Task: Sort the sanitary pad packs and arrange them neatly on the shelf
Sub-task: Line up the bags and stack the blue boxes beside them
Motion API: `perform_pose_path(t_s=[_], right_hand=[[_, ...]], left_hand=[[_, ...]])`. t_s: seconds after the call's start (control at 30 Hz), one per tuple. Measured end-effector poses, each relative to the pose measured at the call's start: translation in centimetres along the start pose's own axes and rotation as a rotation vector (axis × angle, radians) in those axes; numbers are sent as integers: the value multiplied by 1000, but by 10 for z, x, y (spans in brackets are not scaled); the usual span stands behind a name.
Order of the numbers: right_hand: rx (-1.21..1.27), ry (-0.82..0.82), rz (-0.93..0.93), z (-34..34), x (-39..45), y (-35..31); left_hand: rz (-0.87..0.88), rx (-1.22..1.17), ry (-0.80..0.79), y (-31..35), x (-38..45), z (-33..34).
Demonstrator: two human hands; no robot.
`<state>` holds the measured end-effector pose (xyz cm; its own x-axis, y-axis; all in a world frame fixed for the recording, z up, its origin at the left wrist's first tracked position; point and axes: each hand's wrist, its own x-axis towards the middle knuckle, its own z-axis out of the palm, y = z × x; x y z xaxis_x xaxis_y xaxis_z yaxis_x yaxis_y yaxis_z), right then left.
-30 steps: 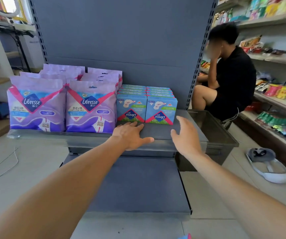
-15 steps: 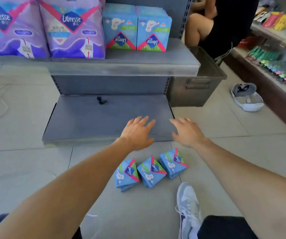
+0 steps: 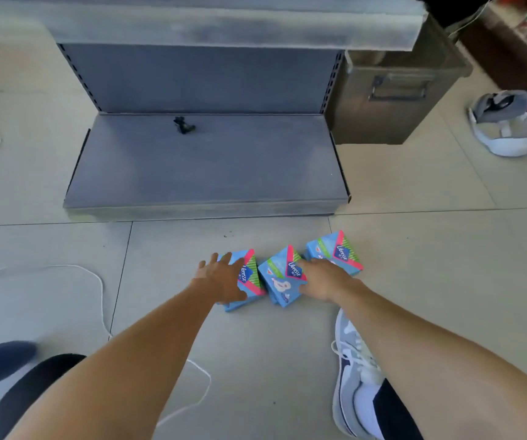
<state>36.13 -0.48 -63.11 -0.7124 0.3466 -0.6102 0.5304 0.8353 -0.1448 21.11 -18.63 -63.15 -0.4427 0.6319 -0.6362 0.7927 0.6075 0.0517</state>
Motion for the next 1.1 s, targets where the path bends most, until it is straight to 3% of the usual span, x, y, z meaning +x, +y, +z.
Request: perform_pose_path(t_s=[0.33, 0.57, 0.77, 0.9, 1.0, 1.1], right_hand=[[-134, 116, -274, 2, 88, -78], [-275, -146, -291, -6, 139, -123], [-167, -290, -276, 9, 153, -125], [-114, -300, -277, 21, 152, -125], [-95, -291, -259, 24, 148, -122], [16, -283, -242, 28, 139, -120]], left_hand=[[-158, -296, 111, -50, -18, 77], [-351, -557, 54, -45, -27, 131], [-615, -1152, 108, 5, -11, 138], [-707, -1807, 282, 32, 2, 126], [-845, -2243, 273, 33, 8, 120], [-826, -2377, 265, 22, 0, 117]])
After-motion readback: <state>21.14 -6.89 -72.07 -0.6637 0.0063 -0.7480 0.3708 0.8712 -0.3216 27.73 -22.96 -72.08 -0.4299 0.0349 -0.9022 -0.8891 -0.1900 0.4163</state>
